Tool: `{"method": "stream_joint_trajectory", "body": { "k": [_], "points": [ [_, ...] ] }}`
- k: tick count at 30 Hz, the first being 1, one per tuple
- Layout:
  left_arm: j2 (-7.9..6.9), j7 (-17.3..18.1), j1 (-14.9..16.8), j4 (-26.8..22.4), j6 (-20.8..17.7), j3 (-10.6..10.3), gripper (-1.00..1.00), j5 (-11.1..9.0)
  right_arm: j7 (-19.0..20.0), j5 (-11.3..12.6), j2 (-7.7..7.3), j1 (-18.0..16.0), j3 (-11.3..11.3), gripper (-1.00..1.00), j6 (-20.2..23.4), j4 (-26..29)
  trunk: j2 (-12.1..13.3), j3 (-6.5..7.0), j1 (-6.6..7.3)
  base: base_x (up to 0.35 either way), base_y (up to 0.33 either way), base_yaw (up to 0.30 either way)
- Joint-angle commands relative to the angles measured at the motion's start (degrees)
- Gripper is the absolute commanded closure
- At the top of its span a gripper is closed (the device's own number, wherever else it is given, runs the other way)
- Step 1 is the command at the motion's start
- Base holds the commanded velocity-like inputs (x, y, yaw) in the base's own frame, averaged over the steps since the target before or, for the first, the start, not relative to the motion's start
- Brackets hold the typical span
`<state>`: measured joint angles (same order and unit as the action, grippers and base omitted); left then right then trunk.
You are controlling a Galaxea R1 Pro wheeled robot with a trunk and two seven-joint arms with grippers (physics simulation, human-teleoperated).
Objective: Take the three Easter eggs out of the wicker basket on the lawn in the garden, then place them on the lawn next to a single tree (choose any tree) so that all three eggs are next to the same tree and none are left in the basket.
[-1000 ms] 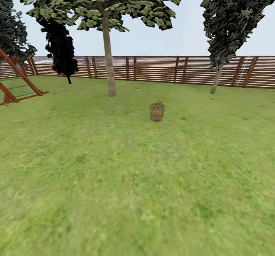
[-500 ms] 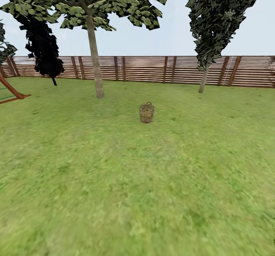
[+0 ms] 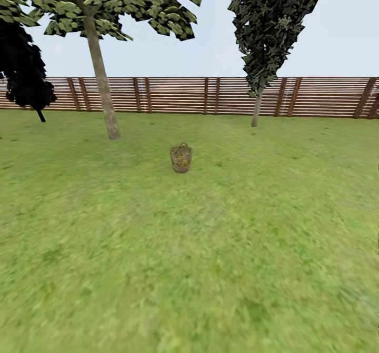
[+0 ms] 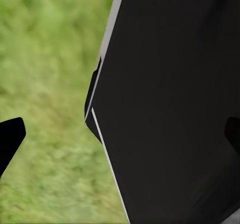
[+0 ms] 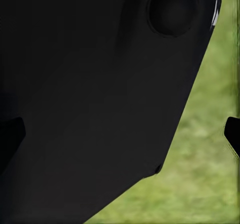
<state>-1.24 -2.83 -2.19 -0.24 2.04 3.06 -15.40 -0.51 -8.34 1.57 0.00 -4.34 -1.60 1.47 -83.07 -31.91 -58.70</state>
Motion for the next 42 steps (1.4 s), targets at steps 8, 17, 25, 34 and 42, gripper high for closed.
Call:
{"method": "stream_joint_trajectory", "body": {
  "k": [8,17,25,34,42],
  "points": [
    [0.01,-0.12,-0.01,-0.02,0.16,0.28,-1.0,-0.07,-0.1,0.06,0.2,-0.01,-0.22,-1.0,-0.06,0.1,-0.01,-0.03,-0.03,0.297,-0.108,-0.028],
    [0.01,-0.1,-0.01,-0.02,0.14,0.28,-1.0,-0.07,-0.03,-0.19,0.62,-0.01,-0.59,-1.0,-0.06,0.04,-0.01,-0.03,-0.03,0.297,-0.108,-0.002],
    [0.0,-0.08,-0.01,-0.02,0.12,0.28,-1.0,-0.07,-0.02,-0.26,0.47,-0.01,-0.41,-1.0,-0.07,0.02,-0.01,-0.03,-0.03,0.297,-0.108,0.0],
    [0.01,-0.15,-0.01,-0.02,0.15,0.28,-1.0,-0.14,-0.02,-0.15,0.3,0.0,-0.33,-1.0,-0.14,-0.02,-0.01,-0.03,-0.03,0.297,-0.109,0.0],
    [0.01,-0.16,-0.01,0.01,0.16,0.28,-1.0,-0.16,-0.02,0.27,0.26,0.0,-0.25,-1.0,-0.16,-0.06,-0.01,-0.03,-0.03,0.279,-0.148,0.0]
  ]
}}
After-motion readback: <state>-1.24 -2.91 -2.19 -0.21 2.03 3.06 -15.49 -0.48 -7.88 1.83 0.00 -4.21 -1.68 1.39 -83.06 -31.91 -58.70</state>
